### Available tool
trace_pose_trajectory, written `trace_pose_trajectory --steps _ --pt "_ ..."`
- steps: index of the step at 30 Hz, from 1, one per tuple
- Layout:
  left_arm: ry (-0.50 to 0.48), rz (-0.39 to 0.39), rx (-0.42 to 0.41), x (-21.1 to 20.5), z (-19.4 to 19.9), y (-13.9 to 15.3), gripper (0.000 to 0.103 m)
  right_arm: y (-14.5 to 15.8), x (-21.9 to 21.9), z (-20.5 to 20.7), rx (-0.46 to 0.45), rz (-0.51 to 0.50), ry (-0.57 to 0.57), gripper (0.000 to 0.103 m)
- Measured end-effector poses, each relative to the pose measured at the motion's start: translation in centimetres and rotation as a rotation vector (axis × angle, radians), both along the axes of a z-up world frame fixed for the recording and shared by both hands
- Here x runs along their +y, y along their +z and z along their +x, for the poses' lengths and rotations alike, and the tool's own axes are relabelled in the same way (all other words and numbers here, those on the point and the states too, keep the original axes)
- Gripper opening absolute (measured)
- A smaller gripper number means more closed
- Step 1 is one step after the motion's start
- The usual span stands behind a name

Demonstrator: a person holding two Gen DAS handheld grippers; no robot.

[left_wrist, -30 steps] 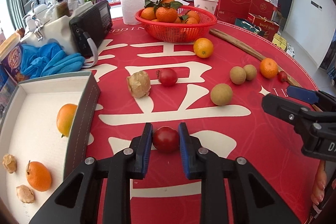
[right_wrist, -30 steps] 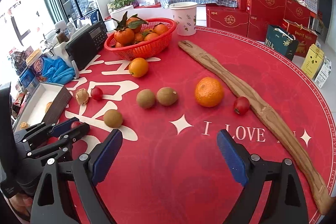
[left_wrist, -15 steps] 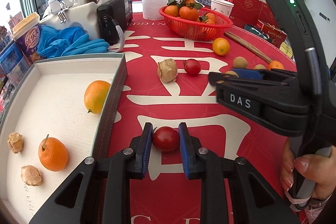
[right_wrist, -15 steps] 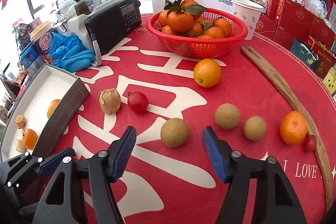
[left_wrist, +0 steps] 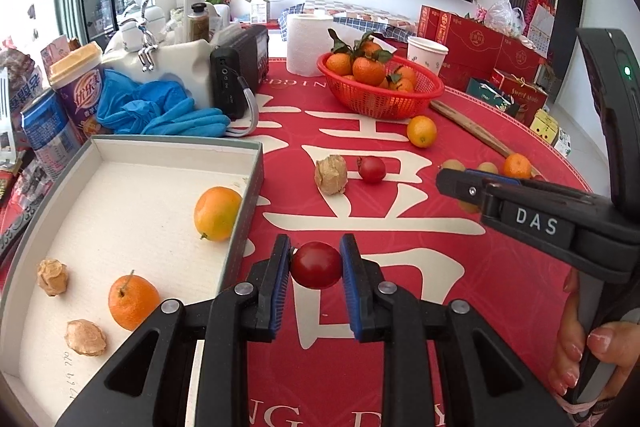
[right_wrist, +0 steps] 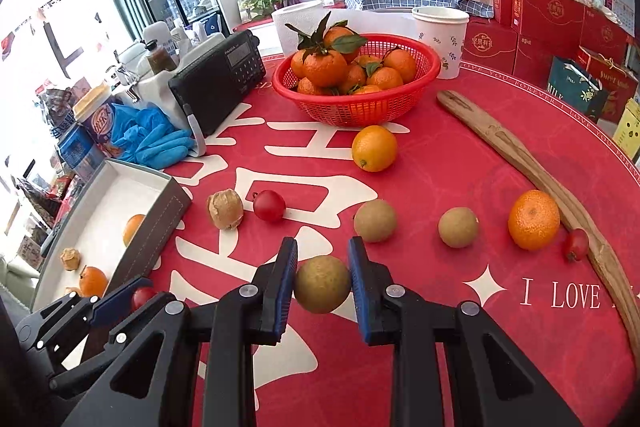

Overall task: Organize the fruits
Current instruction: 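Carry the tomato and kiwi into the white tray and open both tools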

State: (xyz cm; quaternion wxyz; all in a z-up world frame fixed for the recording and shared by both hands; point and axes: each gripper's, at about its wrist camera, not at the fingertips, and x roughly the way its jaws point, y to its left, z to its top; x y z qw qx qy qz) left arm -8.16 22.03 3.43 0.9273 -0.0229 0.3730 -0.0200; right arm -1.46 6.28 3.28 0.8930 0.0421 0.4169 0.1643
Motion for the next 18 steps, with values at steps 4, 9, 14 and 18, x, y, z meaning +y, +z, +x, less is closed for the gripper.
trace_pose_trajectory --steps 4,9,14,18 --pt "0.046 -0.009 -0.046 1.3 -0.6 1.1 0.027 0.4 -0.1 -0.4 -0.008 0.032 0.007 0.028" --pt "0.134 -0.016 -0.105 3.7 -1.5 2.3 0.028 0.8 0.1 -0.8 -0.022 0.048 0.018 0.028" --pt "0.193 -0.05 -0.125 6.2 -2.4 3.0 0.028 0.8 0.9 -1.0 -0.022 0.077 0.053 0.028" --pt "0.228 -0.061 -0.14 7.7 -3.2 3.3 0.028 1.3 1.9 -1.8 -0.062 0.078 0.087 0.028"
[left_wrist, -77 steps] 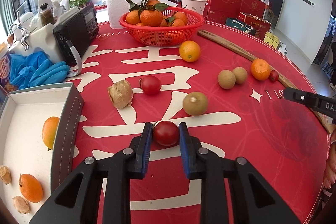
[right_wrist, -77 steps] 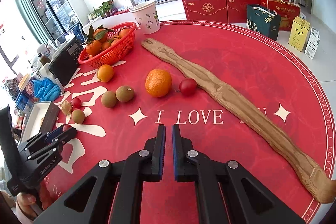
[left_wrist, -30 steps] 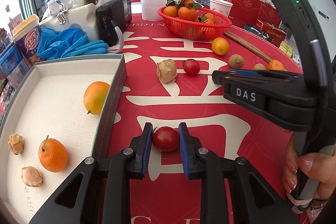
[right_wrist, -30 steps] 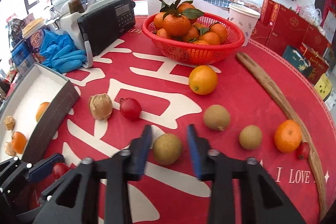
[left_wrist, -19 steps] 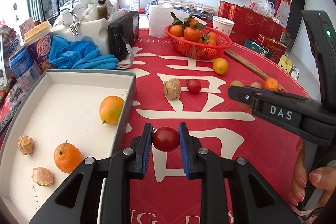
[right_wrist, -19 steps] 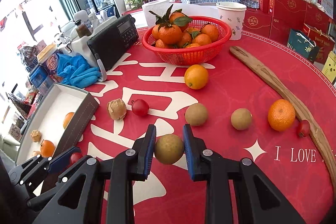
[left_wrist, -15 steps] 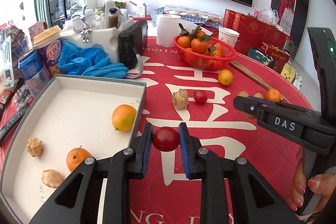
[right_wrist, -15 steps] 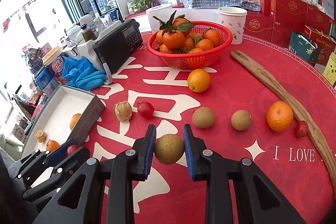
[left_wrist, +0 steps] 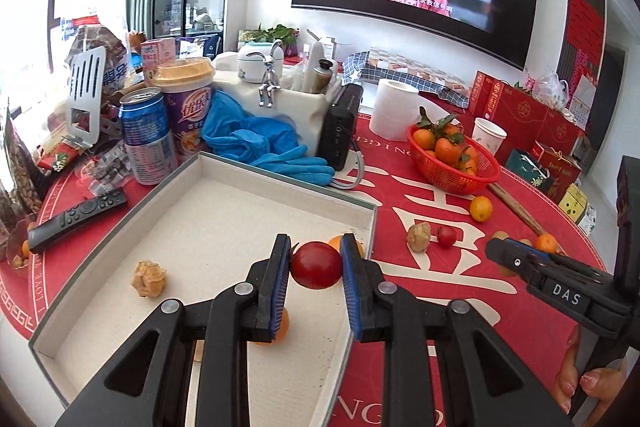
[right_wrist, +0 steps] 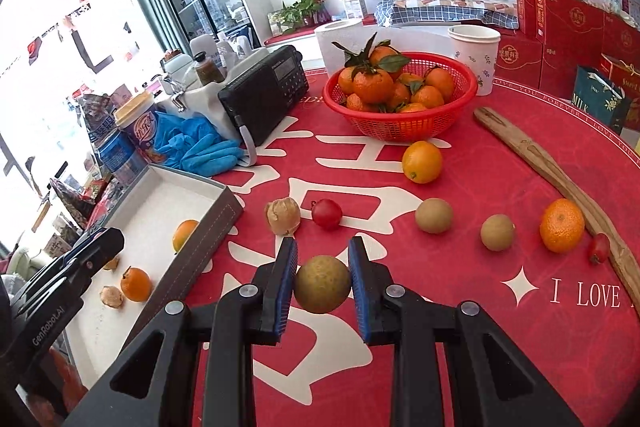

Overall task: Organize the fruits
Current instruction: 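Carry the tomato and kiwi into the white tray and open both tools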

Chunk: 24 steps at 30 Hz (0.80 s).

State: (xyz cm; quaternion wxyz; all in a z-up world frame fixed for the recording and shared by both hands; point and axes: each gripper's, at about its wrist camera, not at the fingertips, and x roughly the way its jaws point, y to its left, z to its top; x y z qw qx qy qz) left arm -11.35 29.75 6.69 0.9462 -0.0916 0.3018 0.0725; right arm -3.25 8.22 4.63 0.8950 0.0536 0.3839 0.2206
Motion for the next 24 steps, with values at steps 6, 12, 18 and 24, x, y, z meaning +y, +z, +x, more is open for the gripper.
trace_pose_trajectory --steps 6,12,18,24 --pt "0.049 -0.028 0.009 2.5 -0.8 -0.1 0.028 1.0 2.3 -1.5 -0.074 -0.036 0.059 0.028" --pt "0.093 -0.084 0.068 4.9 -0.5 -1.2 0.028 1.1 5.1 -1.6 -0.042 -0.014 0.123 0.028" --pt "0.108 -0.117 0.123 6.2 -0.3 -2.4 0.028 1.8 9.6 -1.2 -0.011 0.023 0.215 0.028" --pt "0.107 -0.122 0.137 6.7 -0.4 -2.7 0.028 1.0 13.6 -0.9 0.047 0.02 0.288 0.028"
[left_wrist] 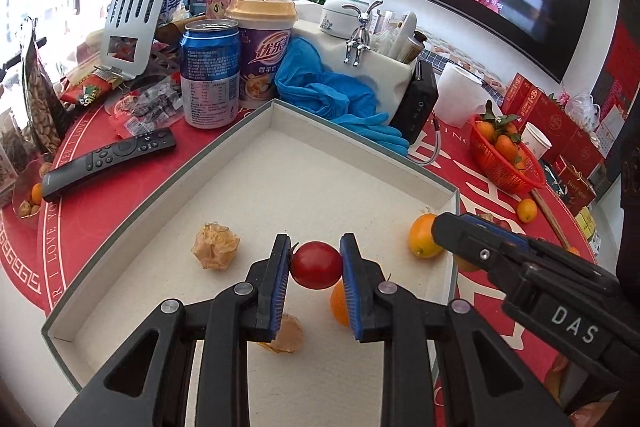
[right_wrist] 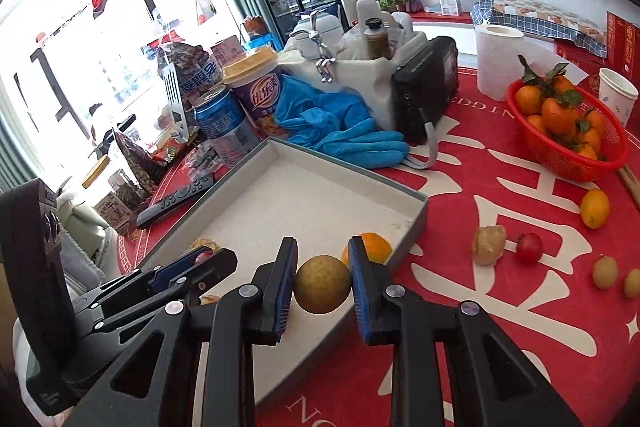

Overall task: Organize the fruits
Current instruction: 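Carry the tomato and kiwi into the white tray and open both tools, then move both open tools back over the table away from the tray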

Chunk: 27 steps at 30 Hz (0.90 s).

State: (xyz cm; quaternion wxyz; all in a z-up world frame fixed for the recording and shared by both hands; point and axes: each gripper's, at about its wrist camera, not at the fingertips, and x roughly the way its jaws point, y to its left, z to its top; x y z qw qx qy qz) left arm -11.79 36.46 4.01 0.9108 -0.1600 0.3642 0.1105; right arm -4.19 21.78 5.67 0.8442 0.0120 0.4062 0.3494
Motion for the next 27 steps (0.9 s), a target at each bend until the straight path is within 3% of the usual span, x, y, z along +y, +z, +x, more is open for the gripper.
trace_pose_trajectory --steps 11,13,15,16,17,18,19,23,27 --pt "0.025 -0.008 0.012 0.9 -0.2 -0.2 0.03 -1.1 1.6 0.7 0.055 -0.013 -0.008 0.028" --pt "0.026 -0.01 0.017 0.8 -0.2 -0.3 0.042 -1.1 1.7 1.0 0.069 -0.003 -0.003 0.028" --pt "0.037 -0.007 0.024 0.8 -0.1 -0.2 0.076 -1.2 1.5 1.2 0.093 0.021 0.007 0.028" --pt "0.037 -0.01 0.014 0.8 -0.2 -0.1 0.082 -1.1 1.3 1.4 0.104 0.036 0.004 0.032" --pt "0.043 -0.003 -0.002 0.7 -0.4 0.1 0.083 -1.0 1.0 1.5 0.115 0.055 0.003 0.043" --pt "0.054 0.018 -0.011 0.6 -0.6 0.3 0.083 -0.9 0.6 1.6 0.124 0.085 0.001 0.085" --pt "0.058 0.035 -0.015 0.4 -0.7 0.4 0.083 -0.5 0.0 1.6 0.118 0.126 -0.005 0.102" --pt "0.021 0.079 -0.025 -0.9 -0.6 0.8 0.083 1.2 -2.4 1.1 0.077 0.178 -0.045 0.103" --pt "-0.115 0.096 -0.055 -4.1 -0.7 1.4 0.083 1.7 -5.9 0.4 0.035 0.098 -0.17 0.103"
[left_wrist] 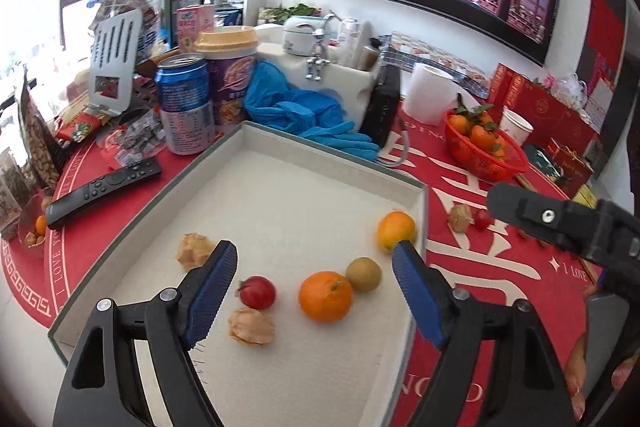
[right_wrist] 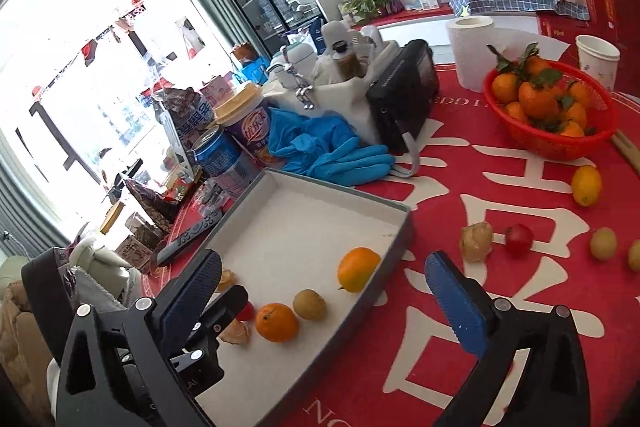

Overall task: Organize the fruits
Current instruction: 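Move both open tools back over the table away from the tray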

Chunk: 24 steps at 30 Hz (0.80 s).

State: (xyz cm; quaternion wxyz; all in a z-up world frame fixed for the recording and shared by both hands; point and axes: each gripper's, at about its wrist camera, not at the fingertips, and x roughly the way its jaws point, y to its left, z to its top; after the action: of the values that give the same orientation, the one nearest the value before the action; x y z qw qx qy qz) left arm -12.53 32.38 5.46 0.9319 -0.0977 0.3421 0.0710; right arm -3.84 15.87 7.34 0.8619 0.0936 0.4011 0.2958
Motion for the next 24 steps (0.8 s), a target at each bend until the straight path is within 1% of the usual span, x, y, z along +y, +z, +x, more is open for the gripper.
trace_pose_trajectory --steps 2,4,6,8,11,13,15,16,17,18,19,20,21,22,24 --pt "-0.108 0.014 0.011 -2.5 0.0 0.1 0.083 -0.7 -2.3 -0.2 0.021 -0.065 -0.075 0.103" --pt "-0.206 0.029 0.04 -5.5 0.3 -0.2 0.083 -1.6 -4.9 -0.5 0.047 -0.136 -0.133 0.103" --pt "-0.295 0.038 0.092 -8.5 0.9 -0.9 0.083 -2.7 -7.7 -1.0 0.073 -0.223 -0.205 0.102" --pt "-0.348 0.039 0.158 -11.1 1.7 -2.1 0.083 -3.6 -10.7 -1.5 0.08 -0.27 -0.27 0.102" --pt "-0.376 0.039 0.259 -14.5 4.0 -3.7 0.083 -4.9 -14.8 -2.0 0.086 -0.308 -0.363 0.102" --pt "-0.366 0.052 0.3 -16.0 5.4 -4.7 0.083 -5.7 -16.9 -1.9 0.128 -0.319 -0.397 0.102" --pt "-0.342 0.136 0.259 -17.5 6.1 -4.7 0.083 -6.2 -18.3 -1.9 0.158 -0.329 -0.408 0.103" --pt "-0.345 0.156 0.254 -18.0 6.4 -4.8 0.083 -6.3 -18.7 -2.0 0.158 -0.342 -0.418 0.103" --pt "-0.349 0.15 0.239 -18.3 6.6 -4.8 0.085 -6.4 -18.9 -2.2 0.154 -0.361 -0.431 0.103" --pt "-0.347 0.143 0.235 -18.3 6.7 -5.0 0.092 -6.4 -19.1 -2.3 0.15 -0.38 -0.439 0.103" --pt "-0.331 0.135 0.223 -18.1 6.9 -5.3 0.095 -6.5 -19.2 -2.4 0.146 -0.397 -0.444 0.103" --pt "-0.306 0.129 0.235 -17.7 7.2 -5.6 0.103 -6.6 -19.4 -2.5 0.145 -0.408 -0.449 0.103" --pt "-0.298 0.093 0.223 -17.2 7.6 -5.5 0.103 -6.7 -19.5 -2.6 0.148 -0.413 -0.455 0.103" --pt "-0.284 0.103 0.23 -17.1 8.0 -5.6 0.103 -6.7 -19.6 -2.6 0.141 -0.419 -0.464 0.103" --pt "-0.29 0.108 0.23 -17.1 8.3 -5.5 0.103 -6.9 -19.5 -2.6 0.137 -0.45 -0.472 0.103"
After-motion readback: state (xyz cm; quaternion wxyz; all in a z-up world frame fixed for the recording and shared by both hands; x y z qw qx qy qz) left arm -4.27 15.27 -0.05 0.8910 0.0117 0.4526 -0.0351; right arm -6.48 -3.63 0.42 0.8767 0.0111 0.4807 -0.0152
